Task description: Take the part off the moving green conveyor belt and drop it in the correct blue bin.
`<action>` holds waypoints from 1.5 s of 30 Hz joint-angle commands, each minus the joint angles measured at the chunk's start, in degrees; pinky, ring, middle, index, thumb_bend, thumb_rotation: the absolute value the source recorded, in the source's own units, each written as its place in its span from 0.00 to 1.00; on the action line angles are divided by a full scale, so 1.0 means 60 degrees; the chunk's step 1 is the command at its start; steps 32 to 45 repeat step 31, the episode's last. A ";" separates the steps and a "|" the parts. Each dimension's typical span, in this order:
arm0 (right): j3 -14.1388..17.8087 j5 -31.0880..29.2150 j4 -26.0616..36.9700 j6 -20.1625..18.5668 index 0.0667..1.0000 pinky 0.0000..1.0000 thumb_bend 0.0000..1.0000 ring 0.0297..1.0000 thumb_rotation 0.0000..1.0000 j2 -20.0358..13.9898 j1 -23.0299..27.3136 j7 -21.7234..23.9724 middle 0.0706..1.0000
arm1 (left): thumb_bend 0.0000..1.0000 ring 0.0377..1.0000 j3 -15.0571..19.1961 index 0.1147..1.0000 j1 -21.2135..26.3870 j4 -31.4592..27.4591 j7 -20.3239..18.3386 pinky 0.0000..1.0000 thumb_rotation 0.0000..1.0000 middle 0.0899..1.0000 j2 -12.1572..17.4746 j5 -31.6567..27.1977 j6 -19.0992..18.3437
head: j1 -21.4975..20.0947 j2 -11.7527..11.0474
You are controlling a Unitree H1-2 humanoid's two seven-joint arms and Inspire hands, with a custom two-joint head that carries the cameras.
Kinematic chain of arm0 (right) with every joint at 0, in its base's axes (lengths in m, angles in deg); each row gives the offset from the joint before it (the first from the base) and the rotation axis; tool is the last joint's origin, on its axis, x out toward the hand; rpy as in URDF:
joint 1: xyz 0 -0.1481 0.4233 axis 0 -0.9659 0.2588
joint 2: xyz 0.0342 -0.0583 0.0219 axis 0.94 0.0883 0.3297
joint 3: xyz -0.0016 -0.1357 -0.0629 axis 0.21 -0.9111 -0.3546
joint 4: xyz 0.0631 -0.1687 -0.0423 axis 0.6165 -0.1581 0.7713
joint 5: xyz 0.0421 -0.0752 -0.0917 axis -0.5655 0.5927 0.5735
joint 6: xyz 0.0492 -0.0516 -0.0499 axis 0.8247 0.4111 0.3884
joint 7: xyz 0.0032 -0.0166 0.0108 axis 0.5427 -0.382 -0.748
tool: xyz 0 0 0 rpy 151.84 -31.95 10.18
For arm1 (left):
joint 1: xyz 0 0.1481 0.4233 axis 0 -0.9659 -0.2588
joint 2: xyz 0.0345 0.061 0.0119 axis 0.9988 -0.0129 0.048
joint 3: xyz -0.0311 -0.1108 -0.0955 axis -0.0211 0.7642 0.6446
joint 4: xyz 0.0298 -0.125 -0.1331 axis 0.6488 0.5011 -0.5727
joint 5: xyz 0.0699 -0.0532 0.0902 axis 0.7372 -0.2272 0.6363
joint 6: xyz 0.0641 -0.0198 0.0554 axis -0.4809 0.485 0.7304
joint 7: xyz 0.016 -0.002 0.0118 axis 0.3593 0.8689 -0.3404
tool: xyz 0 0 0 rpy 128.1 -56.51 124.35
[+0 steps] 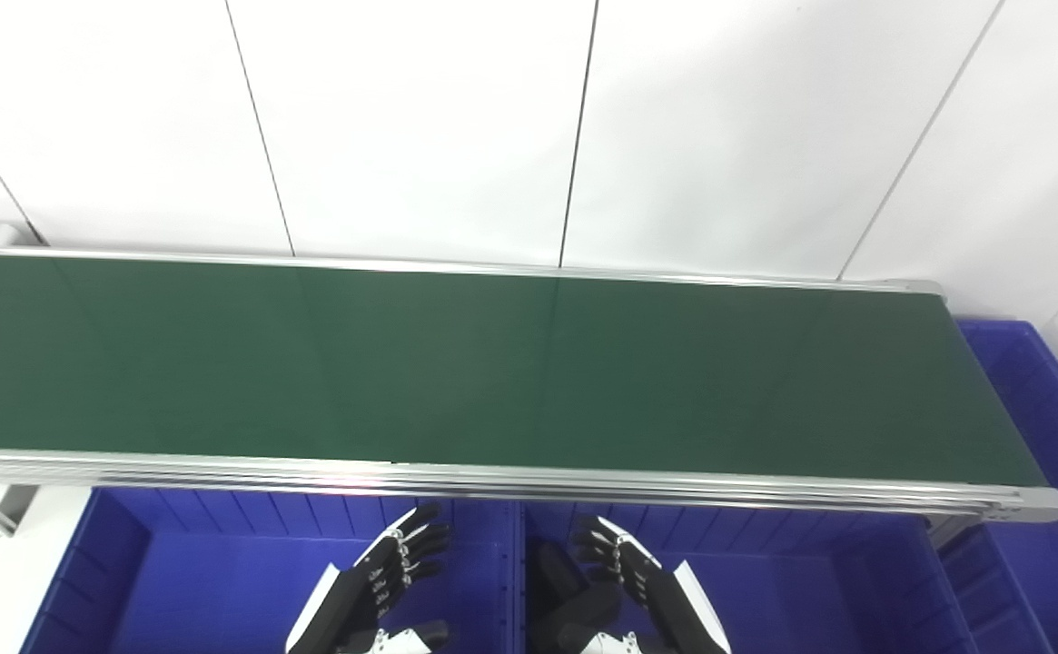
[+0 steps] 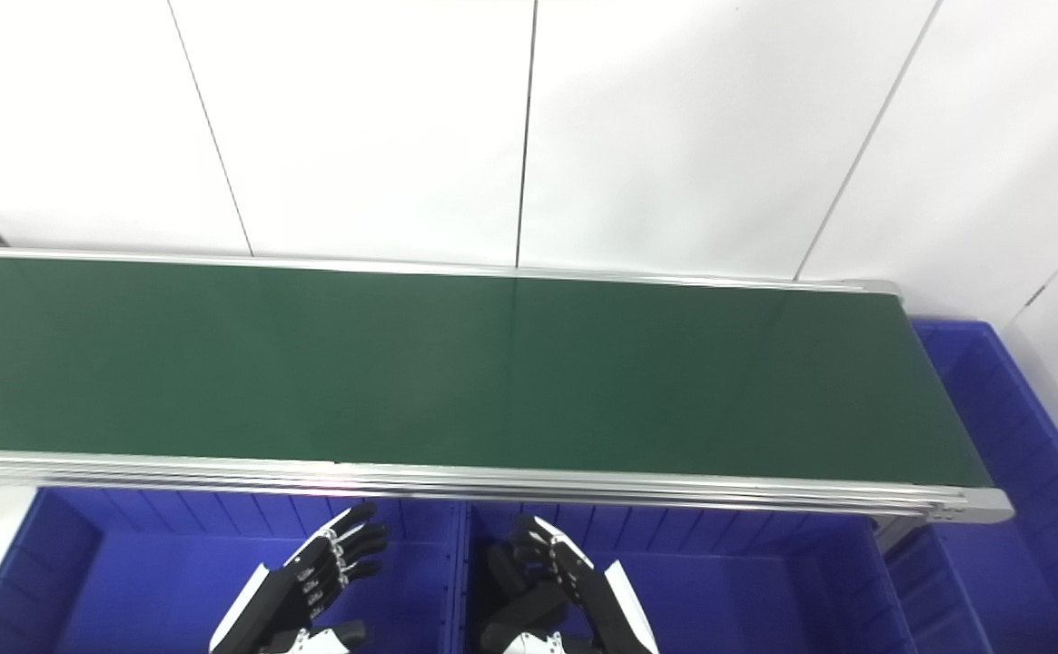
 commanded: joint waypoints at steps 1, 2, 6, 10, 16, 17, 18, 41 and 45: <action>0.0051 -0.0026 0.0311 0.0521 0.87 0.77 0.79 0.81 0.49 0.0013 0.0029 -0.0083 0.82 | 0.97 0.87 -0.0034 0.90 0.0095 -0.0338 -0.0001 0.84 0.42 0.85 -0.0034 0.0009 -0.0010 | -0.0033 0.0153; 0.0058 -0.0037 0.0358 0.0482 0.87 0.77 0.79 0.81 0.49 0.0012 0.0032 -0.0073 0.82 | 0.97 0.87 -0.0032 0.90 0.0099 -0.0379 0.0006 0.84 0.42 0.85 -0.0043 0.0003 -0.0064 | -0.0053 0.0244; 0.0097 -0.0127 0.0489 0.0337 0.87 0.77 0.79 0.81 0.49 0.0013 0.0075 -0.0017 0.82 | 0.96 0.87 -0.0024 0.91 0.0138 -0.0511 0.0009 0.84 0.43 0.86 -0.0042 0.0034 -0.0222 | -0.0116 0.0620; 0.0144 -0.0157 0.0517 0.0241 0.87 0.76 0.80 0.81 0.51 0.0031 0.0187 0.0002 0.82 | 0.96 0.87 0.0005 0.91 0.0188 -0.0677 0.0022 0.83 0.44 0.86 -0.0013 0.0041 -0.0472 | -0.0171 0.0973; 0.0205 -0.0198 0.0526 0.0116 0.87 0.74 0.80 0.80 0.56 0.0077 0.0328 0.0010 0.82 | 0.97 0.86 0.0064 0.89 0.0306 -0.0757 0.0032 0.82 0.47 0.86 0.0040 0.0086 -0.0628 | -0.0262 0.1226; 0.0212 -0.0197 0.0512 0.0105 0.87 0.74 0.81 0.80 0.56 0.0087 0.0350 0.0004 0.82 | 0.97 0.86 0.0075 0.89 0.0326 -0.0740 0.0036 0.82 0.47 0.86 0.0049 0.0109 -0.0621 | -0.0265 0.1253; 0.0219 -0.0196 0.0493 0.0111 0.87 0.74 0.81 0.80 0.57 0.0093 0.0365 -0.0004 0.82 | 0.97 0.86 0.0085 0.89 0.0338 -0.0727 0.0047 0.82 0.47 0.86 0.0051 0.0138 -0.0609 | -0.0267 0.1261; 0.0231 -0.0111 0.0548 -0.0057 0.87 0.73 0.82 0.79 0.57 0.0120 0.0444 0.0012 0.81 | 0.97 0.86 0.0134 0.89 0.0384 -0.0825 -0.0016 0.82 0.46 0.87 0.0064 0.0139 -0.0851 | -0.0265 0.1477; 0.0231 -0.0111 0.0548 -0.0057 0.87 0.73 0.82 0.79 0.57 0.0120 0.0444 0.0012 0.81 | 0.97 0.86 0.0134 0.89 0.0384 -0.0825 -0.0016 0.82 0.46 0.87 0.0064 0.0139 -0.0851 | -0.0265 0.1477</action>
